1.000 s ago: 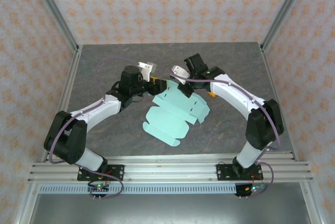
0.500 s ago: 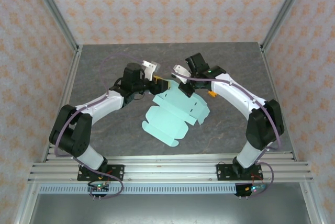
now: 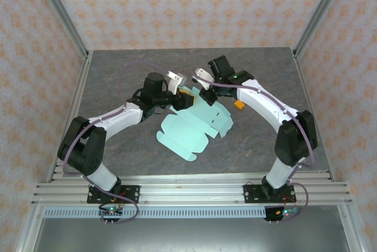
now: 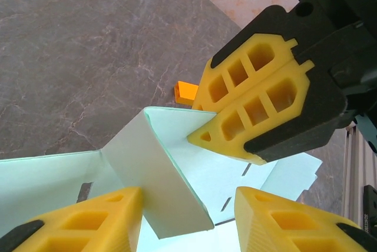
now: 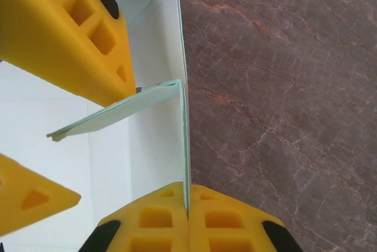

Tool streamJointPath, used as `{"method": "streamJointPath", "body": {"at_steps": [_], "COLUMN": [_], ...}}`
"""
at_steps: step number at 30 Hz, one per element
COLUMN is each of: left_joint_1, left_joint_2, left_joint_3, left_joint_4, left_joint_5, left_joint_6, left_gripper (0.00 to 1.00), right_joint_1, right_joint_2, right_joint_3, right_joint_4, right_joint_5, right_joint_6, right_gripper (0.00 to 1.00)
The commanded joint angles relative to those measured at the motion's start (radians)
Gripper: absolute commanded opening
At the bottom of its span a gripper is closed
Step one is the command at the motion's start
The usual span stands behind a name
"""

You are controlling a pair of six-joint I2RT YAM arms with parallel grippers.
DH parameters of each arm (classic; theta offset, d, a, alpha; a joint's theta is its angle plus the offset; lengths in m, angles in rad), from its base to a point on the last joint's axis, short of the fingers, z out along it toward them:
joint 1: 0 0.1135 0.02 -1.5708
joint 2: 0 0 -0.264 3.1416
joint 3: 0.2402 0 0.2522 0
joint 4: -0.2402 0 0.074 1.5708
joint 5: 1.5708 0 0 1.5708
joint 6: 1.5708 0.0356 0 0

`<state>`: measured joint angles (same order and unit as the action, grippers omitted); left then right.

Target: Fold the paper box

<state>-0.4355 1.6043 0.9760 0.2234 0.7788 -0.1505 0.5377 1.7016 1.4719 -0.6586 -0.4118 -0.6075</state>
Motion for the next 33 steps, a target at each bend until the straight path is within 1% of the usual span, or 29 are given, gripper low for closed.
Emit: {"method": "streamJointPath", "body": {"at_steps": [1, 4, 7, 12, 15, 17, 20, 24, 27, 33], "left_joint_1": [-0.023, -0.020, -0.009, 0.000, 0.004, 0.006, 0.015, 0.022, 0.025, 0.024], "left_joint_2": [0.005, -0.031, -0.096, -0.237, -0.309, -0.343, -0.348, -0.271, -0.217, -0.127], "left_joint_3": [0.029, 0.001, -0.050, -0.188, -0.282, -0.339, -0.384, -0.376, -0.353, -0.286], "left_joint_4": [-0.006, -0.029, -0.050, -0.068, -0.060, -0.036, -0.024, 0.013, 0.050, 0.061], "left_joint_5": [0.034, -0.021, -0.112, -0.305, -0.388, -0.420, -0.440, -0.441, -0.436, -0.422], "left_joint_6": [0.028, 0.037, 0.020, -0.053, -0.088, -0.103, -0.102, -0.096, -0.096, -0.085], "left_gripper": [0.45, 0.46, 0.49, 0.54, 0.56, 0.57, 0.61, 0.62, 0.62, 0.62], "right_joint_1": [0.006, 0.003, -0.004, -0.005, -0.005, -0.005, -0.005, -0.005, -0.004, -0.005], "right_joint_2": [0.011, -0.001, -0.014, -0.025, -0.029, -0.029, -0.026, -0.014, -0.012, -0.022], "right_joint_3": [0.033, 0.022, 0.012, 0.007, 0.007, 0.010, 0.016, 0.019, 0.018, 0.013], "right_joint_4": [0.022, 0.026, 0.019, -0.007, -0.017, -0.014, -0.013, -0.010, -0.010, -0.012], "right_joint_5": [-0.028, -0.002, 0.008, 0.023, 0.024, 0.023, 0.018, 0.018, 0.014, 0.016], "right_joint_6": [0.029, 0.023, 0.015, -0.010, -0.015, -0.012, -0.010, -0.005, 0.000, 0.002], "right_gripper": [0.00, 0.00, 0.00, 0.00, 0.00, 0.00, 0.00, 0.00, 0.00, 0.00]}}
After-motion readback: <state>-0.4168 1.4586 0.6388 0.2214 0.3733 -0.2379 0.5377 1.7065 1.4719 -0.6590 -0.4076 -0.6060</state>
